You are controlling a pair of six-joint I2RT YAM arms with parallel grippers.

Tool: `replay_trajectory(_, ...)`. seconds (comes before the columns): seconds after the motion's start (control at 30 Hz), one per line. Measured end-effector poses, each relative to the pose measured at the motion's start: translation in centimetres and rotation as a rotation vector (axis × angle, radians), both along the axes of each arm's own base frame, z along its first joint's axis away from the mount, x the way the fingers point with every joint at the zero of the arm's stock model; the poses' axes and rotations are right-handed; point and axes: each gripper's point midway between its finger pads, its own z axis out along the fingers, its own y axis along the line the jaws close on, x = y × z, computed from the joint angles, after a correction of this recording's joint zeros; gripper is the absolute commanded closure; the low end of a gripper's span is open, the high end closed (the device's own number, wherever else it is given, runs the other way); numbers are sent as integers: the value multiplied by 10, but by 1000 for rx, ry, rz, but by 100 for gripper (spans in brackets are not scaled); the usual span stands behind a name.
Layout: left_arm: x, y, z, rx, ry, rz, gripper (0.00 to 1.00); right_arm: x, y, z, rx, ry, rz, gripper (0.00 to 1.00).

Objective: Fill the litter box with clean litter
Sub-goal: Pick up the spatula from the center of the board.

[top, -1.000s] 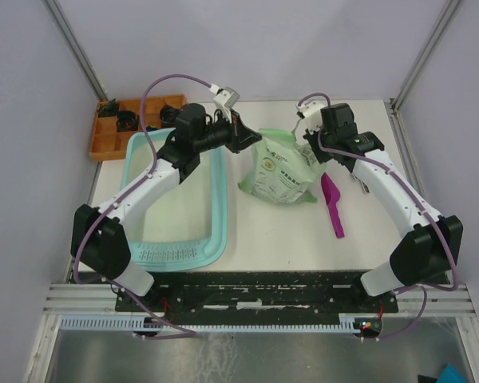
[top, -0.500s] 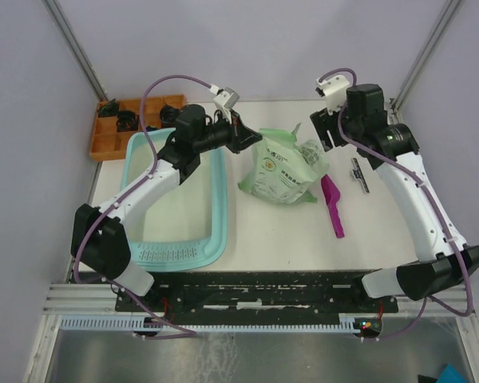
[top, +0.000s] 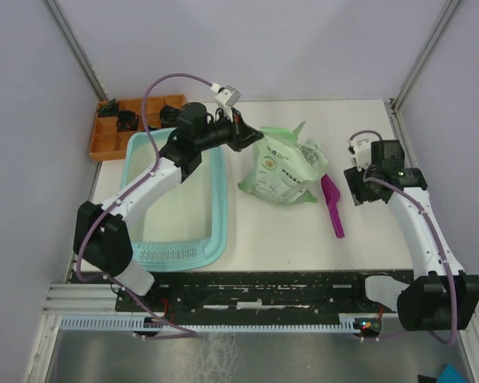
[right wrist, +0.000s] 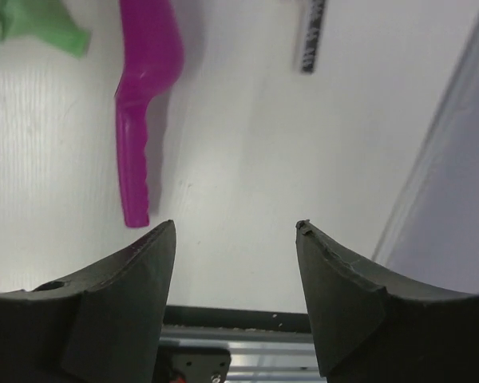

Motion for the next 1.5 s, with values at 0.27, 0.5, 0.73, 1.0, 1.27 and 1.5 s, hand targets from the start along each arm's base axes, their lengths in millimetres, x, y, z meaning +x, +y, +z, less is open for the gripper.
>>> replay_trajectory(0.27, -1, 0, 0, 0, 1, -3, 97, -24, 21, -63, 104, 197, 55, 33)
replay_trajectory(0.5, -1, -1, 0, -8, 15, -1, 96, -18, 35, -87, 179, 277, 92, 38)
replay_trajectory(0.73, -2, -2, 3, -29, 32, -8, 74, -14, 39, -86, 201, 258, 95, 38)
replay_trajectory(1.0, -6, -10, 28, -110, -5, -51, 64, -15, 42, -86, 217, 261, 95, 37)
replay_trajectory(1.27, -8, -13, 39, -148, -22, -75, 63, -18, 42, -88, 219, 280, 94, 37)
replay_trajectory(1.5, -7, -13, 40, -151, -16, -70, 62, -20, 44, -90, 225, 289, 99, 37)
